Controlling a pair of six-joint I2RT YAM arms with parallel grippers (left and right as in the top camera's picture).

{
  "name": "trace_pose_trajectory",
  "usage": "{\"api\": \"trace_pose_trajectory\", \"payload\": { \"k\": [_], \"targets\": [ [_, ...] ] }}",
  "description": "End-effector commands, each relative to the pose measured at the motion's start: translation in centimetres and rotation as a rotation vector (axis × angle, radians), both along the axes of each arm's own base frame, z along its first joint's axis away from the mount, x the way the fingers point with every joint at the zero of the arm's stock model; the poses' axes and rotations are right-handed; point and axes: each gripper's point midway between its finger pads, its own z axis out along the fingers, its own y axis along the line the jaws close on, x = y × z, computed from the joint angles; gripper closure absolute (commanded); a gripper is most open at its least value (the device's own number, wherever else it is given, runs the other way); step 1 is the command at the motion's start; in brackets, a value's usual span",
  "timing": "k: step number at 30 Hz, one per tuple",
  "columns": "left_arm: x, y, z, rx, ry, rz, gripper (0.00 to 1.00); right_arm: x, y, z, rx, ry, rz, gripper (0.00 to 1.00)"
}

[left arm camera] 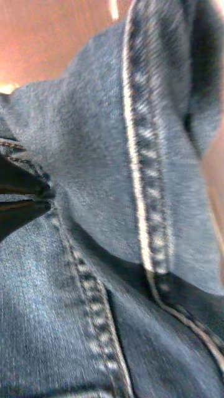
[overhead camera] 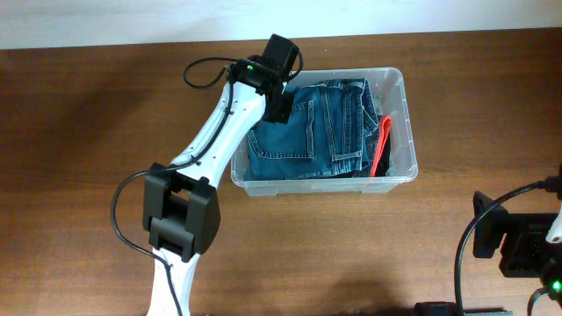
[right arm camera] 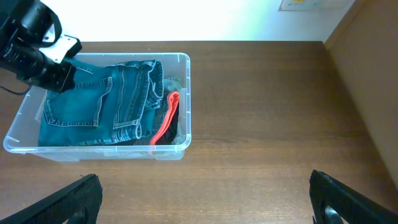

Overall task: Pack container
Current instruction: 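Open the left gripper and press the blue jeans flat in the bin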

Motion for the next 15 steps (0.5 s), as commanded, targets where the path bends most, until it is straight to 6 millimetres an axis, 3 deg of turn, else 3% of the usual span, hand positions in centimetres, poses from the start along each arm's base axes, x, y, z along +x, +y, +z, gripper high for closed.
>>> {"api": "trace_pose_trajectory", "payload": {
  "k": [1, 6, 9, 11, 15],
  "targets": [
    [0.6, -0.4, 1.1, -0.003, -0.031, 0.002, 0.99, 0.1, -0.3, 0.1, -0.001, -0.003, -0.017, 0.02],
    [0.9, -4.1, 9.0, -0.098, -0.189, -0.054, 1.0, 0.1, -0.3, 0.1, -0.001, -0.003, -0.017, 0.01],
    [0.0, -7.2, 12.3, -0.186, -0.239, -0.118, 1.0, 0.1, -0.3, 0.1, -0.001, -0.003, -0.017, 0.01],
    [-0.7, -8.9, 13.1, -0.22, -0.249, -0.154, 0.99, 0.1, -0.3, 0.1, -0.001, -0.003, -0.017, 0.01],
    [-2.0, -12.1, 11.8, -0.231, -0.24, -0.204, 1.0, 0.1, -0.3, 0.1, -0.001, -0.003, -0.017, 0.02]
  ]
}}
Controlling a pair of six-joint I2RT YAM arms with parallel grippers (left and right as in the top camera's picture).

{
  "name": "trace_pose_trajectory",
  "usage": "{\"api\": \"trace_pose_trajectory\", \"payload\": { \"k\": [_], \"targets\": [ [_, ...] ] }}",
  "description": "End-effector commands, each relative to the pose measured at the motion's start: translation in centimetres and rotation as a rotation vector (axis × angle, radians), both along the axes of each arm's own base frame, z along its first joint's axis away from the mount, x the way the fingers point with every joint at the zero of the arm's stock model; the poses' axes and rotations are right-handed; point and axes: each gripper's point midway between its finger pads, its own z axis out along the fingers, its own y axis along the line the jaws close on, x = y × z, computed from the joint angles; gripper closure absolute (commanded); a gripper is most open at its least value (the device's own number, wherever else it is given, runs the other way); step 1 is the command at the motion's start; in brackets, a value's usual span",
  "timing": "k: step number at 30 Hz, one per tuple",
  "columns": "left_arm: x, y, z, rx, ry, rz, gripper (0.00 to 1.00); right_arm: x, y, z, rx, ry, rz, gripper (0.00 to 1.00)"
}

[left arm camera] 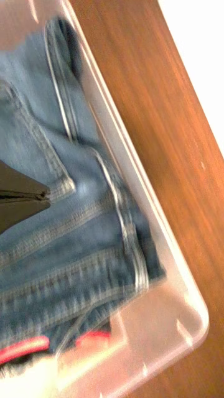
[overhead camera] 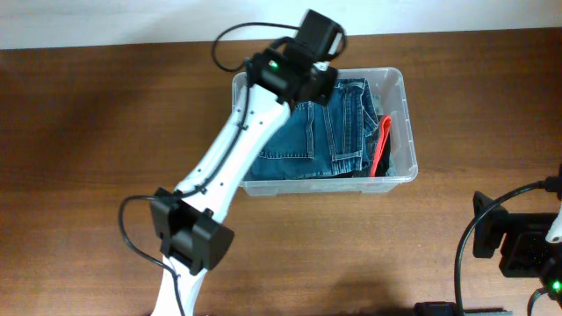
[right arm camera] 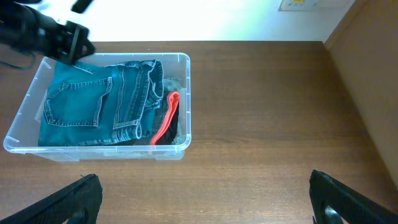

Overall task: Pack container
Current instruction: 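Open the left gripper and press the blue jeans flat in the bin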

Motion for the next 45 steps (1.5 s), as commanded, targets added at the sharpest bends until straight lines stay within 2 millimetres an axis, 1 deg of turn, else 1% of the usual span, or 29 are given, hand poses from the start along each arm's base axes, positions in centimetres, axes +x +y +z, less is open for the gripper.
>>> {"api": "trace_pose_trajectory", "payload": {
  "k": [1, 4, 8, 13, 16, 19, 23, 25, 28, 32, 35, 37, 45],
  "targets": [
    [-1.5, -2.6, -0.7, -0.031, 0.022, -0.037, 1.0, 0.1, -0.3, 0.1, -0.001, -0.003, -0.017, 0.01],
    [-2.2, -3.9, -2.4, -0.011, 0.049, -0.061, 1.0, 0.1, -0.3, 0.1, -0.001, -0.003, -0.017, 0.01],
    [-3.2, -5.2, -5.7, 0.032, 0.109, -0.09, 0.99, 0.1, -0.3, 0.1, -0.001, -0.003, -0.017, 0.02],
    [-6.3, -7.8, -9.8, 0.018, 0.26, -0.187, 0.99, 0.1, -0.3, 0.1, -0.001, -0.003, -0.017, 0.02],
    [-7.5, -8.1, -11.8, 0.052, 0.312, -0.202, 0.99, 0.1, -0.3, 0.1, -0.001, -0.003, -0.017, 0.01],
    [-8.2, -7.9, -13.5, 0.086, 0.353, -0.204, 0.99, 0.1, -0.3, 0.1, -0.001, -0.003, -0.017, 0.02],
    [-8.5, -7.7, -14.7, 0.109, 0.382, -0.202, 0.99, 0.1, -0.3, 0.1, -0.001, -0.003, -0.017, 0.01],
    [-8.3, -7.6, -14.7, 0.109, 0.374, -0.199, 1.0, 0.1, -0.3, 0.1, -0.001, -0.003, -0.017, 0.02],
    [-6.8, -7.0, -12.3, 0.104, 0.303, -0.168, 1.0, 0.1, -0.3, 0.1, -0.001, -0.003, -0.017, 0.01],
    [-4.3, -4.8, -8.3, 0.116, 0.197, -0.093, 1.0, 0.1, -0.3, 0.1, -0.001, -0.003, -0.017, 0.02],
    [-3.4, -3.2, -6.5, 0.095, 0.18, -0.061, 1.0, 0.1, -0.3, 0.1, -0.001, -0.003, -0.017, 0.02],
    [-2.6, -1.8, -6.0, 0.092, 0.181, -0.033, 0.99, 0.1, -0.3, 0.1, -0.001, -0.003, -0.017, 0.02],
    [1.1, 3.7, -6.0, 0.052, 0.198, 0.134, 1.0, 0.1, -0.3, 0.1, -0.001, -0.003, -0.017, 0.02]
  ]
}}
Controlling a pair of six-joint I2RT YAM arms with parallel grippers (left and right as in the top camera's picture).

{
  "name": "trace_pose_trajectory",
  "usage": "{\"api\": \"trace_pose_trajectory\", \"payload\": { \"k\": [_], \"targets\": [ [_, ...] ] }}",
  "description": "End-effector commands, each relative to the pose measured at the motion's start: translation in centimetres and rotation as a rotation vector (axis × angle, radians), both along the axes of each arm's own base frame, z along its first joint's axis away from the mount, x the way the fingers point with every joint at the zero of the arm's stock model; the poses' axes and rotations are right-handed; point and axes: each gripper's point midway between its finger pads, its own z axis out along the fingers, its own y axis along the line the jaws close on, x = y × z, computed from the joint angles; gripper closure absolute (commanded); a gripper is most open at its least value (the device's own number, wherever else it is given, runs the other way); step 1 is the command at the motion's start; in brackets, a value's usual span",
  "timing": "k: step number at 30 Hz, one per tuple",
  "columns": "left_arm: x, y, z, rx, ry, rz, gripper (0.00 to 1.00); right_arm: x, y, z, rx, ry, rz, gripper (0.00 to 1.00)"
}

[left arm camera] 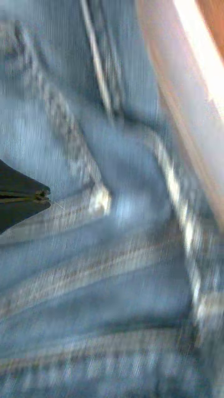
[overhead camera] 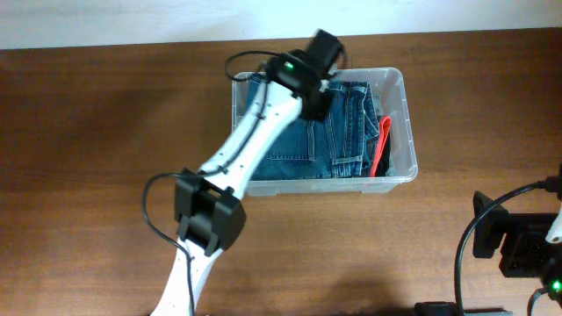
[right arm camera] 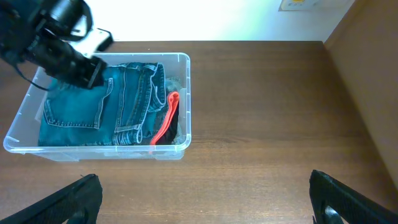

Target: Pack container

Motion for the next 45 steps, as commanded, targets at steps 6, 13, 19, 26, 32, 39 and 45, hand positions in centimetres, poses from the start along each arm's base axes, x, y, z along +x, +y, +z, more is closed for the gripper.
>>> {"api": "trace_pose_trajectory", "payload": {
  "k": [6, 13, 19, 26, 32, 39, 45],
  "targets": [
    [4.4, 5.9, 3.5, 0.001, -0.129, 0.239, 1.0, 0.1, -0.3, 0.1, -0.001, -0.003, -0.017, 0.01],
    [5.6, 8.0, 3.5, 0.032, -0.162, 0.299, 1.0, 0.1, -0.3, 0.1, -0.001, -0.003, -0.017, 0.01],
    [6.2, 9.4, 1.9, 0.039, -0.144, 0.344, 1.0, 0.1, -0.3, 0.1, -0.001, -0.003, -0.017, 0.01],
    [6.1, 10.7, -1.3, 0.069, -0.097, 0.369, 0.99, 0.1, -0.3, 0.1, -0.001, -0.003, -0.017, 0.01],
    [5.9, 10.8, -2.6, 0.078, -0.083, 0.368, 1.0, 0.1, -0.3, 0.1, -0.001, -0.003, -0.017, 0.01],
    [5.8, 10.7, -3.3, 0.077, -0.073, 0.365, 1.0, 0.1, -0.3, 0.1, -0.001, -0.003, -0.017, 0.02],
    [5.7, 10.7, -3.7, 0.08, -0.069, 0.365, 0.99, 0.1, -0.3, 0.1, -0.001, -0.003, -0.017, 0.01]
  ]
}}
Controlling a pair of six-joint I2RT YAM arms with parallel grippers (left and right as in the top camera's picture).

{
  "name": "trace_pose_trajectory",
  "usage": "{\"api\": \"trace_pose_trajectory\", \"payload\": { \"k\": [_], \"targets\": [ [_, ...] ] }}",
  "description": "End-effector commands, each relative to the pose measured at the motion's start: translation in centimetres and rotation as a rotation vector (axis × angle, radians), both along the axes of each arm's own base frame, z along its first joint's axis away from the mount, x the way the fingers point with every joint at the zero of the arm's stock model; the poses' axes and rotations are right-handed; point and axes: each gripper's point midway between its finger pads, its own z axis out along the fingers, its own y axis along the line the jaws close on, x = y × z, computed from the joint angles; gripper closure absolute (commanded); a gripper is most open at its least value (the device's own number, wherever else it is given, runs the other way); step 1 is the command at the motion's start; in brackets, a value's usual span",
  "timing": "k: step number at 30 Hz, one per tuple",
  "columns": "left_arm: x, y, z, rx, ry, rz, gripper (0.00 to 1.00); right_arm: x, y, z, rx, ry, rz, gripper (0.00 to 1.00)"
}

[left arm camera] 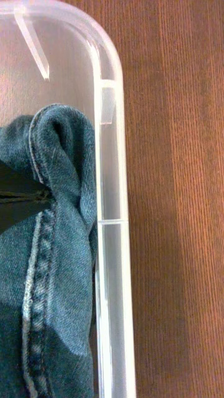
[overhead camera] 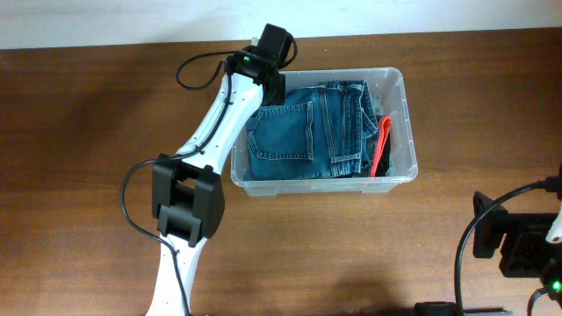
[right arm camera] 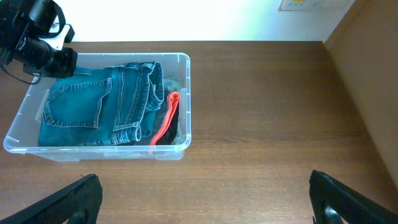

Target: Pack container

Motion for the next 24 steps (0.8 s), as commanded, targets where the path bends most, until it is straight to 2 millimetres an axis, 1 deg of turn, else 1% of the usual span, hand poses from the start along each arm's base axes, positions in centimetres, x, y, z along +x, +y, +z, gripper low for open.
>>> {"api": "trace_pose_trajectory", "payload": {
  "k": [1, 3, 4, 5, 8, 9, 12, 15, 17, 19, 21, 22, 24],
  "targets": [
    [-0.4, 0.7, 0.1, -0.003, 0.01, 0.02, 1.0, 0.1, -0.3, 0.1, -0.001, -0.003, -0.017, 0.02],
    [-0.2, 0.6, 0.7, -0.009, -0.006, 0.02, 1.0, 0.1, -0.3, 0.1, -0.001, -0.003, -0.017, 0.01],
    [-0.1, 0.5, 1.4, -0.016, -0.019, 0.019, 1.0, 0.1, -0.3, 0.1, -0.001, -0.003, -0.017, 0.01],
    [0.1, 0.4, 2.6, -0.026, -0.042, 0.019, 1.0, 0.1, -0.3, 0.1, -0.001, -0.003, -0.017, 0.01],
    [0.4, 0.3, 6.9, -0.062, -0.119, 0.019, 1.0, 0.1, -0.3, 0.1, -0.001, -0.003, -0.017, 0.01],
    [0.3, 0.4, 8.7, -0.075, -0.148, 0.02, 1.0, 0.1, -0.3, 0.1, -0.001, -0.003, -0.017, 0.01],
    [-0.6, 1.2, 13.8, -0.108, -0.223, 0.025, 0.98, 0.1, -0.3, 0.1, -0.001, -0.003, -0.017, 0.02],
    [-2.5, 2.8, 18.2, -0.121, -0.274, 0.034, 0.86, 0.1, -0.3, 0.1, -0.001, -0.003, -0.017, 0.02],
    [-3.8, 3.7, 20.8, -0.135, -0.31, 0.041, 0.76, 0.1, -0.3, 0.1, -0.001, -0.003, -0.017, 0.02],
    [-5.0, 4.9, 23.2, -0.147, -0.343, 0.053, 0.63, 0.1, -0.3, 0.1, -0.001, -0.003, -0.017, 0.01],
    [-6.4, 6.3, 25.1, -0.152, -0.365, 0.07, 0.53, 0.1, -0.3, 0.1, -0.001, -0.003, -0.017, 0.02],
    [-7.0, 7.3, 25.9, -0.148, -0.371, 0.084, 0.51, 0.1, -0.3, 0.1, -0.001, -0.003, -0.017, 0.02],
    [-8.4, 9.7, 26.9, -0.112, -0.374, 0.132, 0.51, 0.1, -0.3, 0.1, -0.001, -0.003, -0.017, 0.01]
  ]
}}
